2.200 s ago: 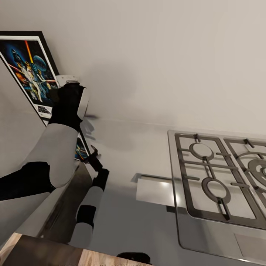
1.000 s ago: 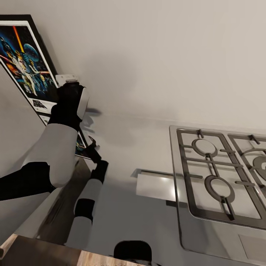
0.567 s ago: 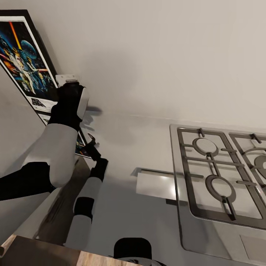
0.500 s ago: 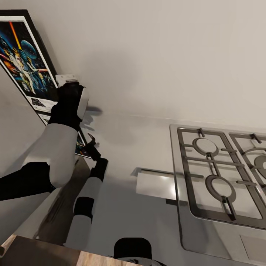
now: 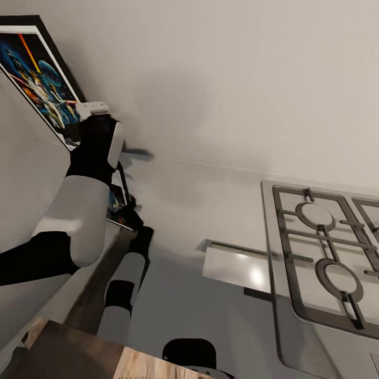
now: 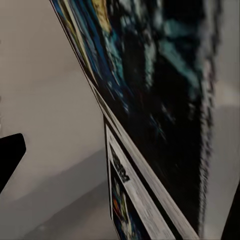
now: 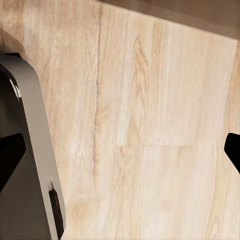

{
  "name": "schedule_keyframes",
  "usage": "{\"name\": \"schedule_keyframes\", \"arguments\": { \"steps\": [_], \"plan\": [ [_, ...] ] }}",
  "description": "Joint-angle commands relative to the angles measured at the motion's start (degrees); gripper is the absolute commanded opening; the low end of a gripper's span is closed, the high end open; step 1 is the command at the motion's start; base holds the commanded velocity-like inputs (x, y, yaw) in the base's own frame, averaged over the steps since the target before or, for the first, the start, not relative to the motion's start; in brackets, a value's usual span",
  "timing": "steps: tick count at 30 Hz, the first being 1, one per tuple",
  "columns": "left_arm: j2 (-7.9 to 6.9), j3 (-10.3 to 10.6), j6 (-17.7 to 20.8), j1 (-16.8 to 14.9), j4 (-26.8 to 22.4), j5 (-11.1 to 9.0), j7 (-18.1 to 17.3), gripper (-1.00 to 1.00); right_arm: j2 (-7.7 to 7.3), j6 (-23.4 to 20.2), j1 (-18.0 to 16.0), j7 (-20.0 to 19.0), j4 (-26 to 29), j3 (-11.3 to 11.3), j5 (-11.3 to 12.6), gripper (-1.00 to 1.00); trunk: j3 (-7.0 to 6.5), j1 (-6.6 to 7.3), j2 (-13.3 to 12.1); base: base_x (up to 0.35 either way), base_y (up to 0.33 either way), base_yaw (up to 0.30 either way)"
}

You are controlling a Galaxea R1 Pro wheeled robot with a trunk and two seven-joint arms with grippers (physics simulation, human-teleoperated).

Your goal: Pick up the poster from the kitchen countertop and hang it on one of the wall nails in the kitchen.

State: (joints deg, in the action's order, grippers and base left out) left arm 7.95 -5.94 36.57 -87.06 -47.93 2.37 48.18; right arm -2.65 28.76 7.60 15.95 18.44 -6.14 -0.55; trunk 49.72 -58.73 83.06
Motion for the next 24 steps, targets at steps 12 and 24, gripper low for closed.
{"name": "schedule_keyframes", "arguments": {
  "steps": [12,24],
  "plan": [
    [0.05,-0.1,0.4,0.0,-0.1,0.3,0.0,-1.00,0.01,0.1,0.0,0.0,0.1,-0.1,-0.1,1.00,0.03,0.00,0.0,0.000,0.000,0.010],
    [0.05,-0.2,0.5,0.0,-1.2,3.5,0.0,-1.00,0.00,0.1,0.0,0.0,0.1,-0.2,-0.1,1.00,0.03,0.00,0.0,0.000,0.000,0.000]
  ]
}}
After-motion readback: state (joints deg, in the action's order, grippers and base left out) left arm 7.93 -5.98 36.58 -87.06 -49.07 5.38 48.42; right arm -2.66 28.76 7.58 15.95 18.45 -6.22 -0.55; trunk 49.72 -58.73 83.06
